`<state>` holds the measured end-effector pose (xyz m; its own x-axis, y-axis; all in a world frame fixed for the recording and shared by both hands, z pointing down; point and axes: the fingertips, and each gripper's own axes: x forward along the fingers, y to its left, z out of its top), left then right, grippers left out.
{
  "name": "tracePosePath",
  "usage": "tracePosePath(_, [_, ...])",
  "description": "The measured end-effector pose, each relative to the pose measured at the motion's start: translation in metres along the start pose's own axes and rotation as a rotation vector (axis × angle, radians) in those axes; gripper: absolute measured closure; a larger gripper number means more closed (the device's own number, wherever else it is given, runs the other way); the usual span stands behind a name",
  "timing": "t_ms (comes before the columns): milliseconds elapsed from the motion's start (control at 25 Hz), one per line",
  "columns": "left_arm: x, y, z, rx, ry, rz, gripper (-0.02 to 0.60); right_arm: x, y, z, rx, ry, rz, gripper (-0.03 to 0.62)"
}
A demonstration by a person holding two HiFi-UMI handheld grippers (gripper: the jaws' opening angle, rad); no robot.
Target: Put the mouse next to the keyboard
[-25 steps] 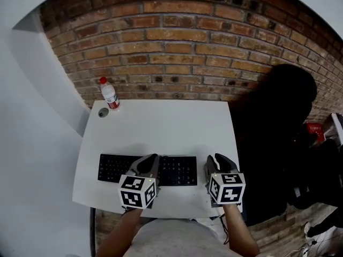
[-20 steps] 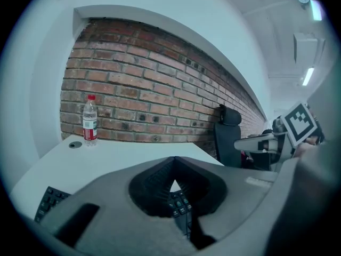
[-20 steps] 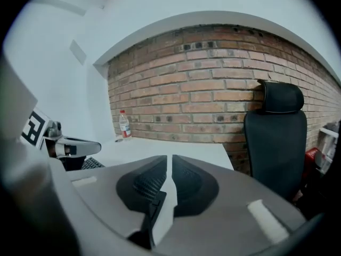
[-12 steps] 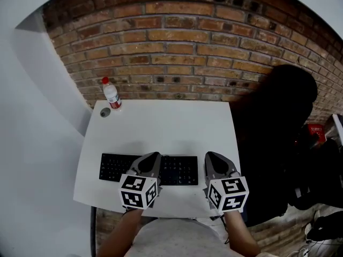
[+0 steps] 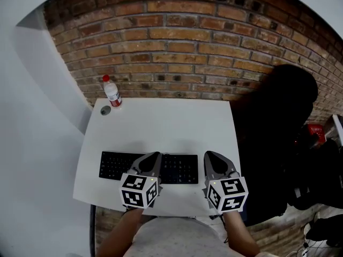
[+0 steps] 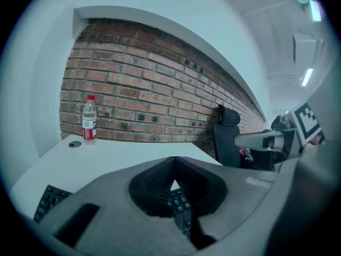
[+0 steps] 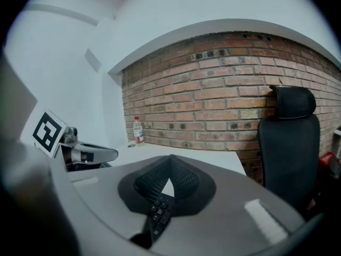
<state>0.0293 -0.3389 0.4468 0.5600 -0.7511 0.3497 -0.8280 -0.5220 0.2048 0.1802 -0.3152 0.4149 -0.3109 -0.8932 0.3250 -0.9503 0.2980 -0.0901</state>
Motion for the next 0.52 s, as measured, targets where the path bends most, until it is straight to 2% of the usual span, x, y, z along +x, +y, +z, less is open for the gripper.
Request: tracePosePath(520, [0.0024,0.0026,-0.006,-0.013,0.009,-0.004,0.592,0.004,0.0027,-0.0042,0.004,0.008,0.007,0.585])
